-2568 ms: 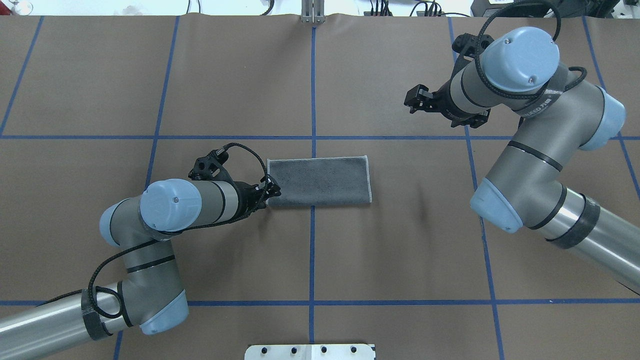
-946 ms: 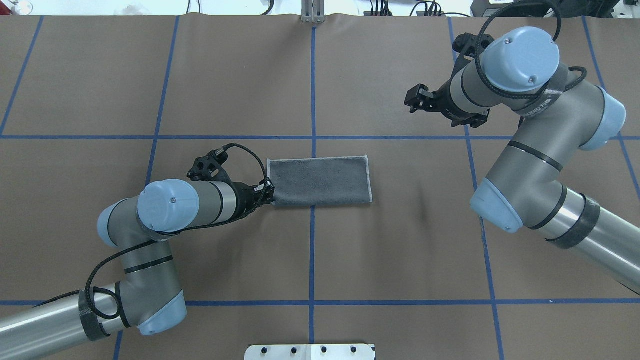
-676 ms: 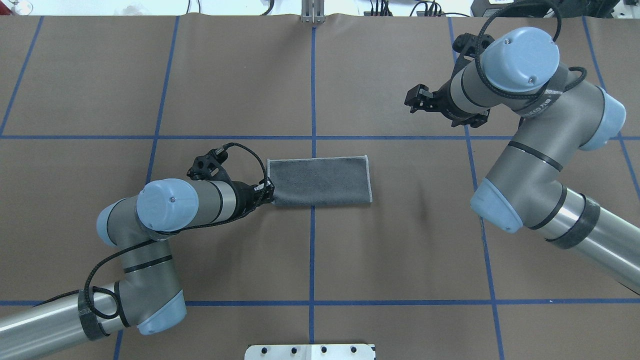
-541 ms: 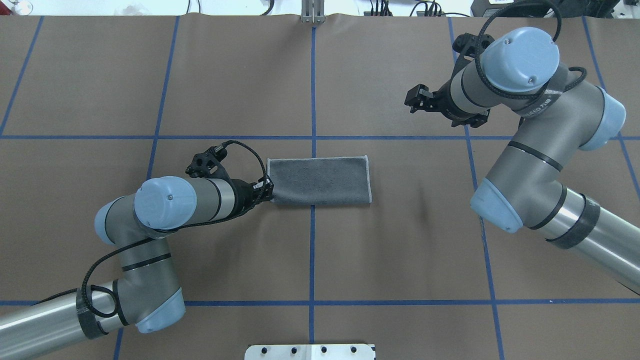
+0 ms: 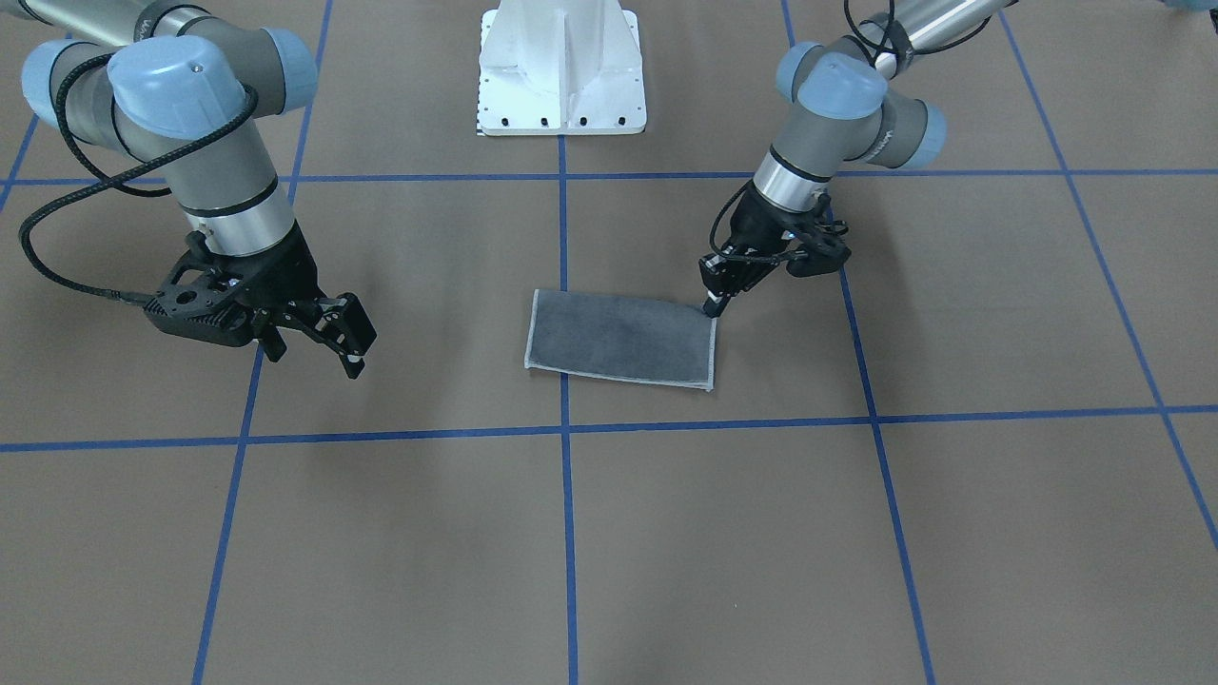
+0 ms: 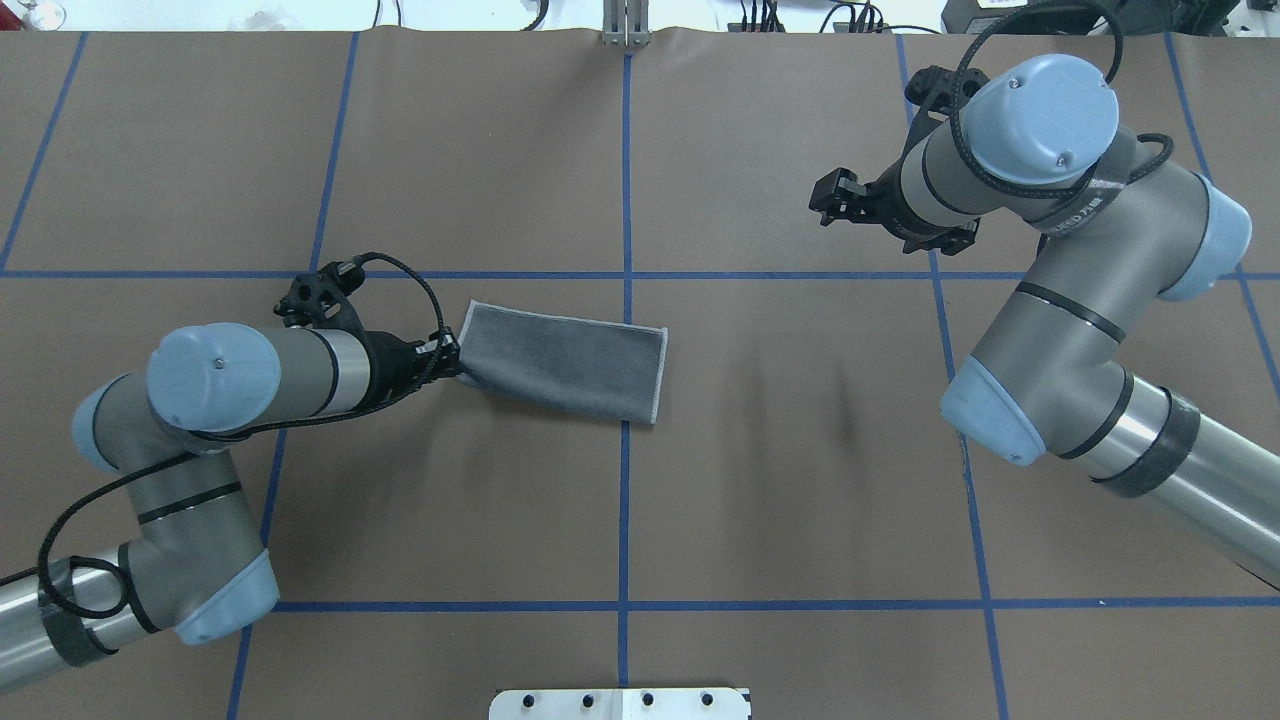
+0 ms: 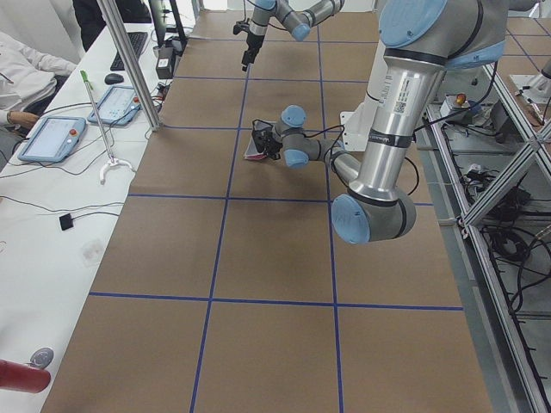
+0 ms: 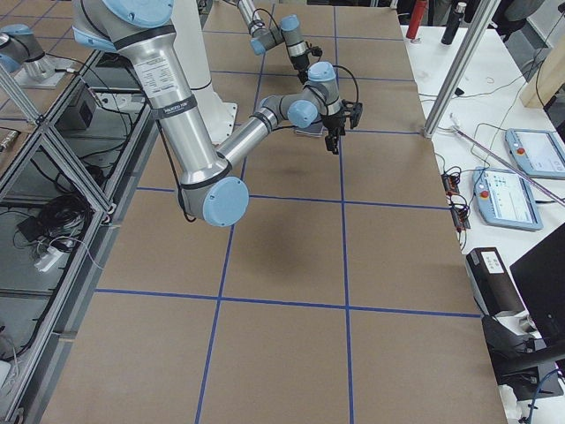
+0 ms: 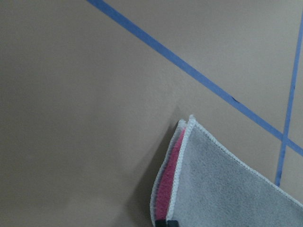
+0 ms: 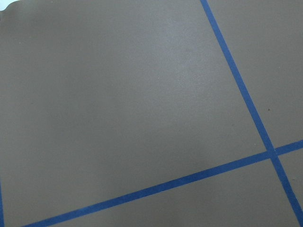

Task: Fold towel twice with both arms
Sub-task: 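Lift the strip end with the left gripper and pull it outward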

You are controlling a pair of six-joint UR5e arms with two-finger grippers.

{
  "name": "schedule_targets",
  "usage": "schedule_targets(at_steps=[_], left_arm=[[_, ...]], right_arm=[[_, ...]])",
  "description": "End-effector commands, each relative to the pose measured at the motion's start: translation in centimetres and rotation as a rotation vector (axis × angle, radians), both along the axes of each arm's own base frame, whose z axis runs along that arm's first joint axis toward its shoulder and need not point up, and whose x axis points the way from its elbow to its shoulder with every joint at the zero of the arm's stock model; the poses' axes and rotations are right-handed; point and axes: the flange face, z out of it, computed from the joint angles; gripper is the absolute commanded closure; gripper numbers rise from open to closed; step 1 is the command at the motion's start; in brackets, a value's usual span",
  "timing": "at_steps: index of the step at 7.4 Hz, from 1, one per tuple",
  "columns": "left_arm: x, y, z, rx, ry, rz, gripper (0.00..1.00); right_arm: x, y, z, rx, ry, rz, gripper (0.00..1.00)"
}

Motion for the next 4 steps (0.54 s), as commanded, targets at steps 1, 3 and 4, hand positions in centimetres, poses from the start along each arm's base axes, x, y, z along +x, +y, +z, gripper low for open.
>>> schedule_targets(at_steps=[1, 3, 4], left_arm=[[-7.0, -1.4, 4.2, 0.063, -0.092, -0.01, 1.0], [-9.4, -2.9, 4.8, 0.083, -0.113, -0.006, 1.0], [-8.6, -2.9, 4.2, 0.083, -0.107, -0.005, 1.0]], right_arm=[[0.0, 0.0, 0.2, -0.002, 0.003, 0.001, 0.0], [0.0, 0.0, 0.2, 0.0, 0.003, 0.002, 0.0], [0.0, 0.0, 0.2, 0.0, 0.003, 0.002, 0.0]])
